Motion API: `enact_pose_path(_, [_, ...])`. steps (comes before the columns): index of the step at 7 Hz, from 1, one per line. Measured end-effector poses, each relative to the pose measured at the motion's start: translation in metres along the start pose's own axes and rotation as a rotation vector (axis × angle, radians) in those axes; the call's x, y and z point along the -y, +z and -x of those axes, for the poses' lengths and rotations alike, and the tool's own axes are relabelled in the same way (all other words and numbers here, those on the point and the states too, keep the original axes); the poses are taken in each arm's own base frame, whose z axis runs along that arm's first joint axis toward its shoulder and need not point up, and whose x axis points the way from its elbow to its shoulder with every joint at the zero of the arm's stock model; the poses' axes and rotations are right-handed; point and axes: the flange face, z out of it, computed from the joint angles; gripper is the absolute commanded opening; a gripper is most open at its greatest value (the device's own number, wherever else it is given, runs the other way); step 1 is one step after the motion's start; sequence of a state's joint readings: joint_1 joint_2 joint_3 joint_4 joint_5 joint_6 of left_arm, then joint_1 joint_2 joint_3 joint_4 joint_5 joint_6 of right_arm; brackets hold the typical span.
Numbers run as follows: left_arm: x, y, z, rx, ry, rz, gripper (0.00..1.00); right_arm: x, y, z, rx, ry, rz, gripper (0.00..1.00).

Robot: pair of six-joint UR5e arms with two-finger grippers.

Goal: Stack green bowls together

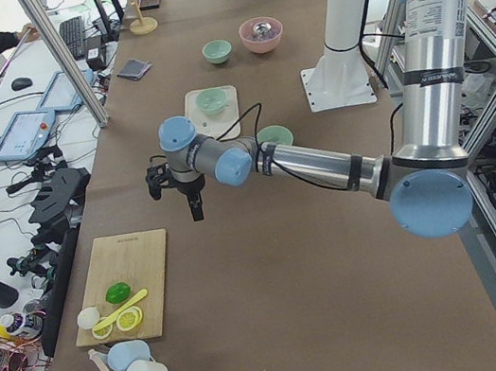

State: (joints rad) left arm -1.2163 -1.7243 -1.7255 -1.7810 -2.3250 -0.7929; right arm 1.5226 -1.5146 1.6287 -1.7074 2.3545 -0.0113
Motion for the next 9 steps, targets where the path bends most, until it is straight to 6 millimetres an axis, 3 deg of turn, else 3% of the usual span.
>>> enact_pose_path(2, [-0.013, 0.01, -0.092, -0.114, 0.061, 0.029, 0.98, 0.001, 0.004, 0.004, -0.001, -0.008, 0.009, 1.0])
enact_pose_path(5, [-0.065, 0.049, -0.164, -0.126, 0.277, -0.062, 0.98, 0.002, 0.004, 0.012, 0.002, -0.022, 0.008, 1.0])
enact_pose_path(7, [-0.094, 0.058, -0.174, -0.123, 0.321, -0.056, 0.98, 0.002, 0.002, 0.019, 0.004, -0.036, 0.002, 1.0])
enact_pose_path(9, [-0.111, 0.067, -0.15, -0.095, 0.342, -0.023, 0.98, 0.003, -0.001, 0.032, 0.014, -0.058, -0.003, 1.0])
